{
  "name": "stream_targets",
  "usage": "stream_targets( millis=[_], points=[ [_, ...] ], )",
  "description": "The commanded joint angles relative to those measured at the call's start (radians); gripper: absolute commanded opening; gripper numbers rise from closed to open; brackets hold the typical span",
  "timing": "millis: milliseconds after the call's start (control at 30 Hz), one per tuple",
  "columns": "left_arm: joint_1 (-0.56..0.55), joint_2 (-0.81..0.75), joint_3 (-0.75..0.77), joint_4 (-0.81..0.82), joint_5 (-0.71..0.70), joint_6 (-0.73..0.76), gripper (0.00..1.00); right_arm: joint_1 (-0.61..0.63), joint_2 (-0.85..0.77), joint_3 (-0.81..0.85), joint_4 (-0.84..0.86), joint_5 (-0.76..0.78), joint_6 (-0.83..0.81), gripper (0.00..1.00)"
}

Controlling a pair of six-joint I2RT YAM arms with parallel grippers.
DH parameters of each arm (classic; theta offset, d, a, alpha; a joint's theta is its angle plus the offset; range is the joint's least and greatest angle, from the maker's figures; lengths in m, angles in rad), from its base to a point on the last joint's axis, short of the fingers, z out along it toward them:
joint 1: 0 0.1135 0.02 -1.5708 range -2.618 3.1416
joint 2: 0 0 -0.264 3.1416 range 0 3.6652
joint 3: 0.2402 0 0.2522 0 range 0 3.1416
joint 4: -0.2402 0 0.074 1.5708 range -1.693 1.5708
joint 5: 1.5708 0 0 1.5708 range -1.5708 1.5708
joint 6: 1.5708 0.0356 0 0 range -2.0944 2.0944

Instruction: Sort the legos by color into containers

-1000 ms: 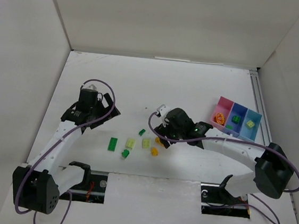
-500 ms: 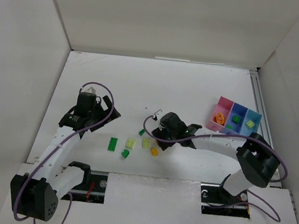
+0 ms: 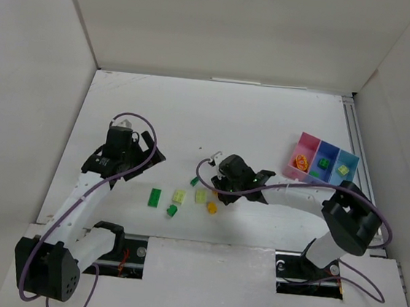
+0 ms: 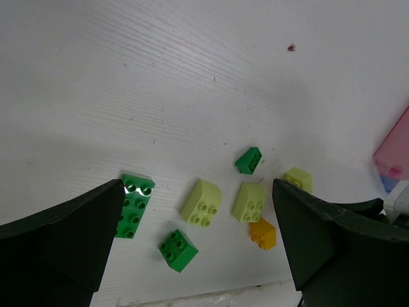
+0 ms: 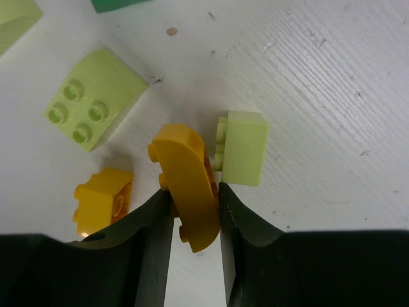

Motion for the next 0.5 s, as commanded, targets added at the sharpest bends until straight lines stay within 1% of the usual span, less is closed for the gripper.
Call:
stream_targets(
  millis=[0,100,200,300,433,467],
  points=[
    [-0.005,-0.001,0.015,0.007,0.011,0.010,1.00,0.005,-0.081,0.020,0.008,-0.038,0.014,0.15],
    [-0.005,-0.001,0.015,-0.002,0.011,0.019,1.00,0.005,-0.155,0.045,-0.046,-0.038,-0.007,0.09],
    [-0.005,-0.001,0.024,0.007,0.000,0.028,1.00,0.005,-0.230,0.083,-0.086,0.005,-0.008,0.09],
    [-0.005,0.010,0.024,0.045,0.029,0.038,1.00,0.005,-0.272,0.121,-0.132,0.075,0.002,0.09],
    [-0.015,0.062,0.049,0.070,0.052,0.061,1.00,-0.121,-0.272,0.178,-0.231,0.120,0.043,0.09],
    [-0.015,0.073,0.061,0.070,0.052,0.074,1.00,-0.155,-0.282,0.187,-0.242,0.150,0.057,0.09]
  ],
)
